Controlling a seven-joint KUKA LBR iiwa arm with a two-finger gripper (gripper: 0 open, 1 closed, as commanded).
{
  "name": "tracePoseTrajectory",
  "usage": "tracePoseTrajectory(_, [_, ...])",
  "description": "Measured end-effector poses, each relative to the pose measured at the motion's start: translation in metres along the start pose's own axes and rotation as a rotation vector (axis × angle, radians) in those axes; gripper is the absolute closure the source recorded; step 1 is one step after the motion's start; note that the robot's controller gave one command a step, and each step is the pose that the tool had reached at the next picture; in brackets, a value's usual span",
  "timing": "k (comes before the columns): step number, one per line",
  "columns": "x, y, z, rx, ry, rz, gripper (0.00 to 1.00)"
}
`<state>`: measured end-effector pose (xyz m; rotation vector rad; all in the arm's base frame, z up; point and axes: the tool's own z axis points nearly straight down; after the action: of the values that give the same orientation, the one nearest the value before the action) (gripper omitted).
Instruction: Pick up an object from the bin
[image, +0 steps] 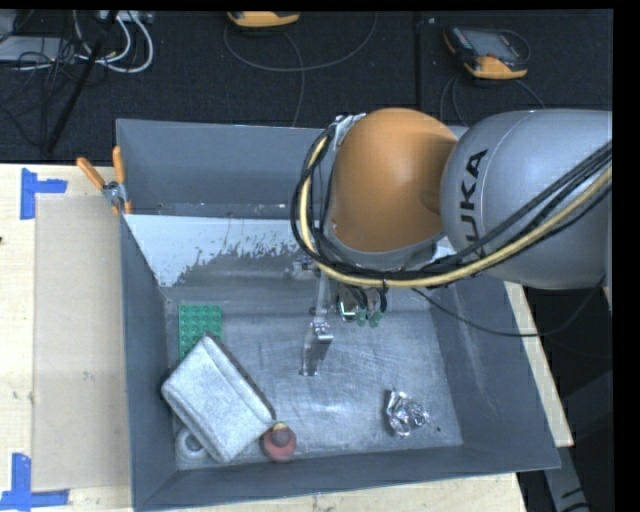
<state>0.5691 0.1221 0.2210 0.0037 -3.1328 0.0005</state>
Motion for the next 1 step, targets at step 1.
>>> tracePoseTrajectory(1, [0.0691, 0.0277, 0.0975, 0.001, 0.004, -0.08, 0.0])
